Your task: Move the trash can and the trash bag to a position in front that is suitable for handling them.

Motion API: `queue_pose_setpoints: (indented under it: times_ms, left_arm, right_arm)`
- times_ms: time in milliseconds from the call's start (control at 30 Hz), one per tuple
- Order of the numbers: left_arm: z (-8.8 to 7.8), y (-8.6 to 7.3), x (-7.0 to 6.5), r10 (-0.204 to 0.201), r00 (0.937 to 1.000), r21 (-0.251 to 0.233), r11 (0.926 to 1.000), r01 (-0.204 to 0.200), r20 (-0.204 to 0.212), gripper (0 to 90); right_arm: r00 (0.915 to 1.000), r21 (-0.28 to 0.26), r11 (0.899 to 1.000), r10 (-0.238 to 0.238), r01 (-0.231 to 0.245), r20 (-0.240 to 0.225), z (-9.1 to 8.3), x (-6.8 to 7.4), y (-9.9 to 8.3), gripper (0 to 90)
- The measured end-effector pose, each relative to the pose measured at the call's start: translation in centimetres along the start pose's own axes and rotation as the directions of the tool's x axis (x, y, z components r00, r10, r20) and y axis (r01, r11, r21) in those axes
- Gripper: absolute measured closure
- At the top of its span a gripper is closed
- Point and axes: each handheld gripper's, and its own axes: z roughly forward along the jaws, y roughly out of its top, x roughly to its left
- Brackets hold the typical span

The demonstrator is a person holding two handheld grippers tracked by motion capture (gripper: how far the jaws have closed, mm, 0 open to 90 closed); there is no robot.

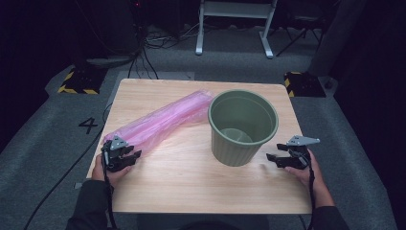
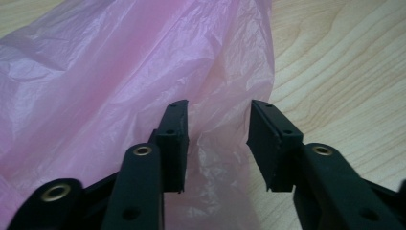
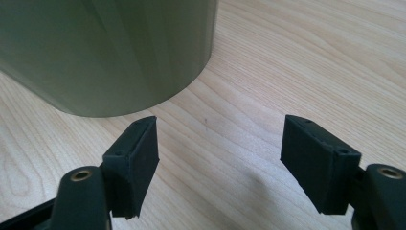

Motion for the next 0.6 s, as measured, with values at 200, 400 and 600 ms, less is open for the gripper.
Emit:
queue_pose_setpoints:
  times_ms: [200,400,600]
  left_arm:
    - [0.7,0.0,-0.6,-0.002,0.9999,0.031,0.9995,0.002,0.014,73.6]
    - [1.0,0.1,-2.1,0.023,0.9991,0.029,0.9993,-0.024,0.037,83.2]
    - [0.8,0.5,-4.4,0.070,0.9940,0.011,0.9974,-0.072,0.084,86.3]
  right_arm:
    - [0.9992,-0.002,1.000,0.030,-0.030,-0.026,0.3,0.0,-0.1,30.7]
    - [0.9951,-0.014,0.998,0.065,-0.066,-0.075,0.3,-0.3,-0.2,32.5]
    - [0.9941,-0.005,0.997,0.071,-0.072,-0.082,0.5,-0.2,-0.2,34.2]
